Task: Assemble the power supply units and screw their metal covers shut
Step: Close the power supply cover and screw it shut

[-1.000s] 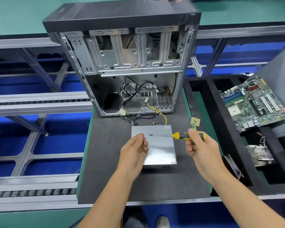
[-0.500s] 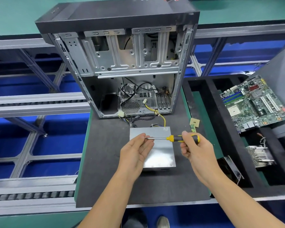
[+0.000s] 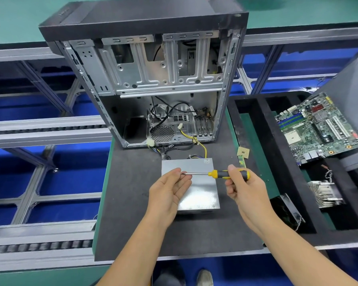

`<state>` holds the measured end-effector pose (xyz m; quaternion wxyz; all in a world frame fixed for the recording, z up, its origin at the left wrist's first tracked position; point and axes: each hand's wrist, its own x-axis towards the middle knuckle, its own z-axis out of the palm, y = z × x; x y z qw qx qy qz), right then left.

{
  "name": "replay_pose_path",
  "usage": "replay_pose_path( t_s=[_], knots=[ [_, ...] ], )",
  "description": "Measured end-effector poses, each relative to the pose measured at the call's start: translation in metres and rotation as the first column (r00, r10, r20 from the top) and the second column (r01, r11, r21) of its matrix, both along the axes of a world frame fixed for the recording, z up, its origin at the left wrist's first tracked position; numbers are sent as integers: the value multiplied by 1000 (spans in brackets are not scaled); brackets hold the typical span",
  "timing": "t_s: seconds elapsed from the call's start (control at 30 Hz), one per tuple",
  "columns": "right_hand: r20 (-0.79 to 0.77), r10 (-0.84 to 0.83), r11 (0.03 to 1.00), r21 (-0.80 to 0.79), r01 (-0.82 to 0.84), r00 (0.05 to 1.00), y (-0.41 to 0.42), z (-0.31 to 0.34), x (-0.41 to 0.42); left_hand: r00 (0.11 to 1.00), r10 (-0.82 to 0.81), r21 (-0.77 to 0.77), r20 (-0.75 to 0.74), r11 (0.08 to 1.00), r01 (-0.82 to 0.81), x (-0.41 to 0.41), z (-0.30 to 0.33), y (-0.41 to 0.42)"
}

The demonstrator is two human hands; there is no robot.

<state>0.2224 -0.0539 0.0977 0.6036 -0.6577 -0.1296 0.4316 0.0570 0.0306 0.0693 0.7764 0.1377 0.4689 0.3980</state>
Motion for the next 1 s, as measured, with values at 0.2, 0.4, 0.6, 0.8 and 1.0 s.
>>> replay_pose_path(
  t_s=[0.2,0.4,0.6,0.8,1.0],
  knots=[
    [79,4,1000,-16,-3,997,-1,2,-1,1000,-27,46,-14,999,28,-2,-3,0],
    [75,31,999,-8,-31,997,1,9,0,996,-70,95,-61,993,76,-4,-5,2],
    [-193,31,996,84,-15,981,7,16,0,981,-153,140,-123,975,170,-7,-4,3],
    [-240,40,998,52,-29,970,14,5,-9,970,-185,152,-161,966,209,-5,-4,2],
    [-233,3,998,58,11,972,21,-2,-23,948,-236,171,-214,946,274,-5,-4,3]
  ],
)
